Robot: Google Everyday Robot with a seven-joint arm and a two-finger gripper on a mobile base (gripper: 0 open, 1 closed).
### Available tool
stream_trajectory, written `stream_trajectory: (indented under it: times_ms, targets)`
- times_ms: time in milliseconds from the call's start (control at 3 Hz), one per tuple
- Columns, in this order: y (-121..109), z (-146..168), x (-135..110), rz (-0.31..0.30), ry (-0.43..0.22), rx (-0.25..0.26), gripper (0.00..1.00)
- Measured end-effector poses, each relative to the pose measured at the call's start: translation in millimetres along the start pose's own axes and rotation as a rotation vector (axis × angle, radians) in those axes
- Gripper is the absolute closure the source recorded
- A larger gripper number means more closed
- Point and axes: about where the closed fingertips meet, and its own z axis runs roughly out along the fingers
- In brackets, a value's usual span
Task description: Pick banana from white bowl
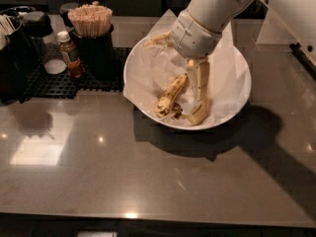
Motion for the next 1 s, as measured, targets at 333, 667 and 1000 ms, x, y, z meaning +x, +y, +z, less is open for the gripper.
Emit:
stream_trajectory:
  times_ms: [333, 667, 1000]
  targets:
    - [0.0, 0.0, 0.0, 0.000, 0.000, 0.000, 0.12]
    - [0.0, 0.1, 0.0, 0.000, 0.000, 0.000, 0.16]
    - [-1.4, 5.1, 2.1, 0.005, -0.003, -0.004, 0.19]
